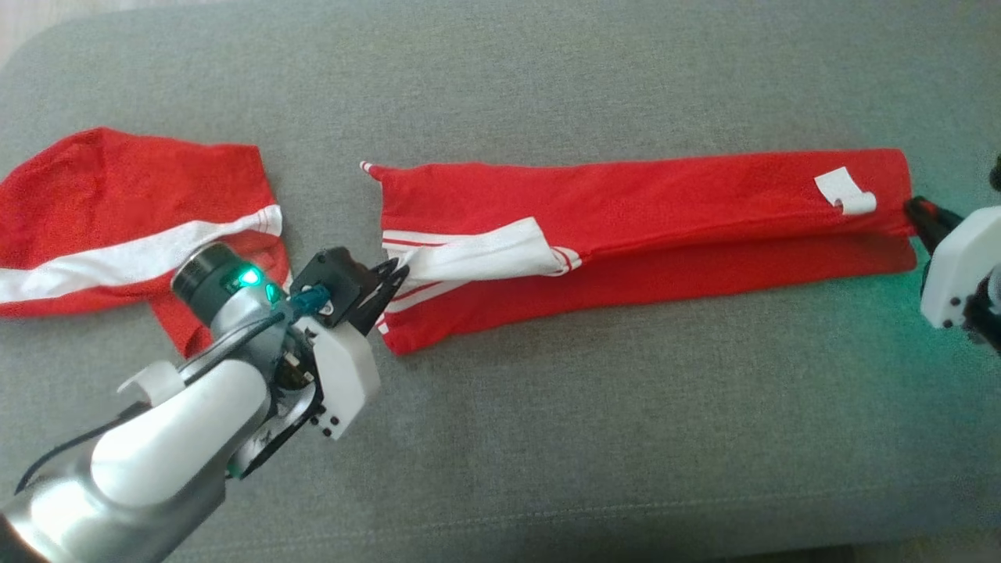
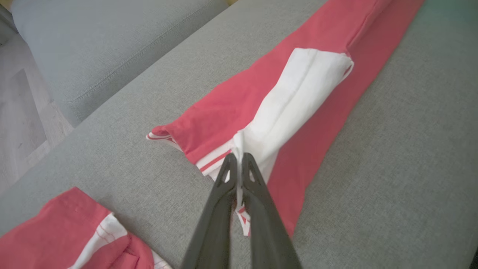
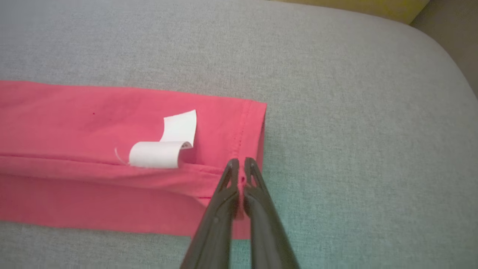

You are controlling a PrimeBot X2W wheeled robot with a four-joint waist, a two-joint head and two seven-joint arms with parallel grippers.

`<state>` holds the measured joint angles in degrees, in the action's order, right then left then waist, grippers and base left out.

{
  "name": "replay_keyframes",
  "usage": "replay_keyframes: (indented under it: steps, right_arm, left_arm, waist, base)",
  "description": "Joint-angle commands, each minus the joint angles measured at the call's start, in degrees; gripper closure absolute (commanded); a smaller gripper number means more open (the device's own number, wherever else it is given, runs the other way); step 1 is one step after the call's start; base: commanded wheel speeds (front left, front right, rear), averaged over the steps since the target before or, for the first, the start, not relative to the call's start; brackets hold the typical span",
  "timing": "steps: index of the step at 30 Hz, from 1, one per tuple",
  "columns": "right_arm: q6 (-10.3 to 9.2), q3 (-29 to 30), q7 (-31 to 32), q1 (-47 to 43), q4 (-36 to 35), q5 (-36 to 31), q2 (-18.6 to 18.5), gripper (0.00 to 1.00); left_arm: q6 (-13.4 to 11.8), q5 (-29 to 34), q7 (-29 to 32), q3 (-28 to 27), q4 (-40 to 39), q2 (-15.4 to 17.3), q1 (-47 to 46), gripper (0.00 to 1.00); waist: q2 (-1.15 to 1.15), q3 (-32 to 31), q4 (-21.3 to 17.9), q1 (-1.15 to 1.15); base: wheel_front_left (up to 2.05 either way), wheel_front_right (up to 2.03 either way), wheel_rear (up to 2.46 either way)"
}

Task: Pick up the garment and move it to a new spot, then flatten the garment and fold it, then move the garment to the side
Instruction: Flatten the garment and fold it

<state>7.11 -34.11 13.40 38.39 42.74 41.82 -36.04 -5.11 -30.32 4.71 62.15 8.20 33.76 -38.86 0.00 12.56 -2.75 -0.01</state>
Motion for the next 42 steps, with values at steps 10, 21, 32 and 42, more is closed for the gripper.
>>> replay_keyframes:
  steps: [10,21,32,42]
  right_arm:
    - [0.37,-0.8,-0.4,-1.5,-1.5,-0.2,-1.8,0.0]
    - [0.37,5.5,-8.4,-0.4,-4.0,1.9,-1.0,0.0]
    - [0.37,15.5,-27.7,-5.2,-14.1,-4.9,6.3,0.0]
    - [0.37,26.9,-28.4,-17.1,-23.5,-18.0,17.7,0.0]
  left_arm:
    - [-0.1,-0.1,-3.3,-1.6,7.8,-2.7,-1.2,0.96]
    - [-5.8,-4.8,-11.7,-9.1,10.5,-5.7,-0.8,0.0]
    - [-15.6,-4.4,-19.7,-30.1,1.3,-12.2,5.2,0.0]
    - [-10.9,7.2,-19.7,-43.0,-4.3,-22.7,20.5,0.0]
  waist:
    - [0.0,1.4,-1.0,0.01]
    - [0.0,-1.0,-1.8,0.01]
    - [0.0,-2.6,-1.9,0.01]
    - [0.0,-2.7,-1.0,0.01]
  base:
    - [0.0,0.0,0.0]
    - [0.0,0.0,0.0]
    - [0.0,0.0,0.0]
    - [0.0,0.0,0.0]
